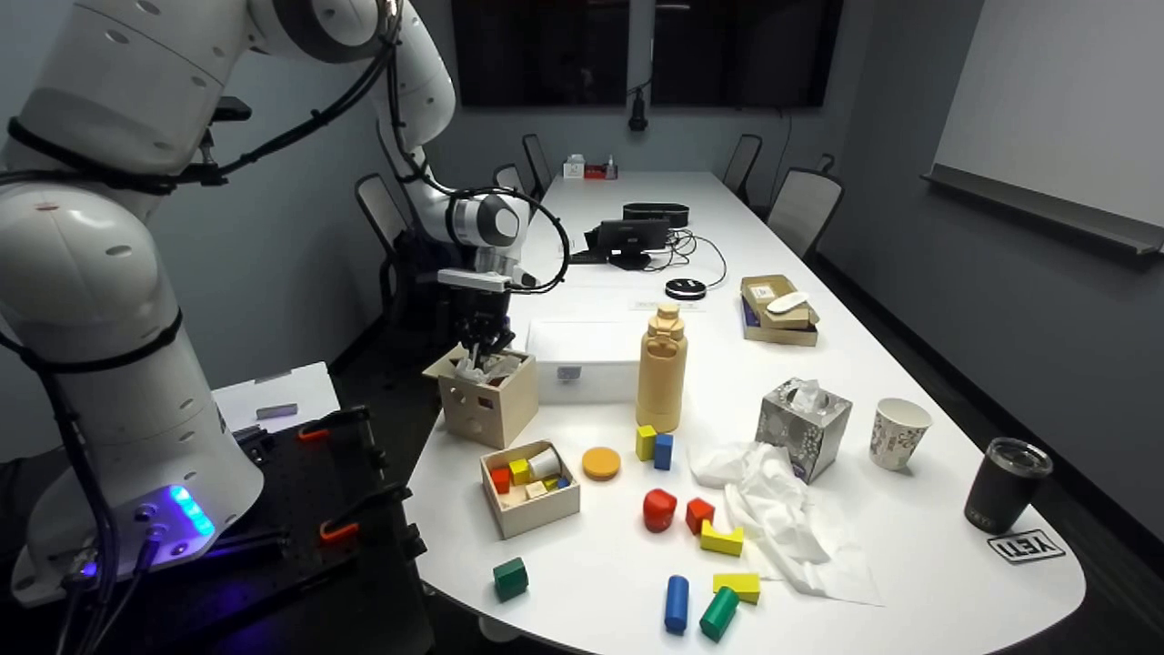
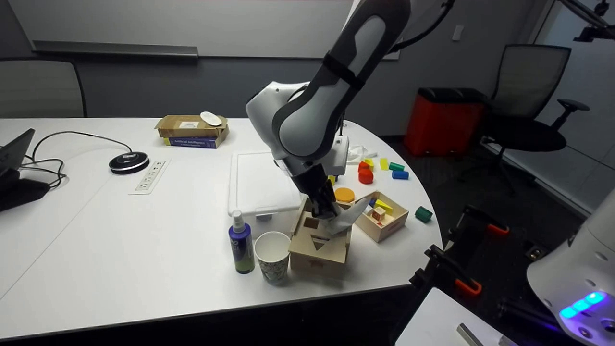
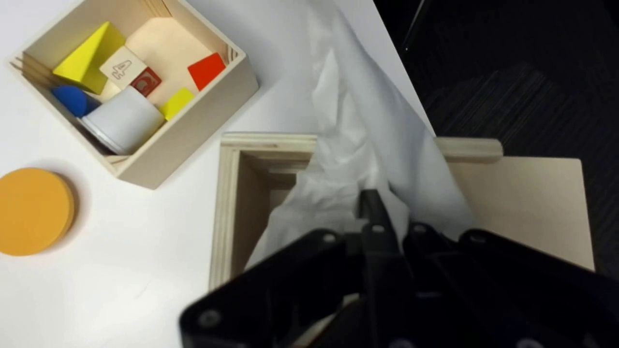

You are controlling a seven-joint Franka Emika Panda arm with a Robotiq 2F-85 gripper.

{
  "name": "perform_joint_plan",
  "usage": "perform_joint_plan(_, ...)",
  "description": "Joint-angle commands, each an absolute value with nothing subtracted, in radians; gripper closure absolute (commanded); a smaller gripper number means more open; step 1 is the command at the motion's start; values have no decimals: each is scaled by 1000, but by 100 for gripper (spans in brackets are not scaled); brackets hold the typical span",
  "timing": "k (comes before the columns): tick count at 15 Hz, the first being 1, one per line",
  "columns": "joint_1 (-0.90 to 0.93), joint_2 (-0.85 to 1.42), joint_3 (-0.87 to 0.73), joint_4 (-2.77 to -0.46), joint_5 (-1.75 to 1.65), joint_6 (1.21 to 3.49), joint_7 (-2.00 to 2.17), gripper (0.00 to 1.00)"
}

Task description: Use the napkin to wipe the shape sorter and close the lid of the shape sorter

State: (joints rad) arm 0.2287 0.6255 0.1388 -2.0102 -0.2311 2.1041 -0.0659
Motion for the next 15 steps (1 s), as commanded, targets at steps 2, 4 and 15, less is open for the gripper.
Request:
perform_joint_plan(2,206,585,176,-2050,-184,2085,-132,100)
perform_joint_plan(4,206,578,184,-2061,-174,2129,-135,100)
perform_joint_plan(15,230,533,164,-2100,-303,2145,-147,100)
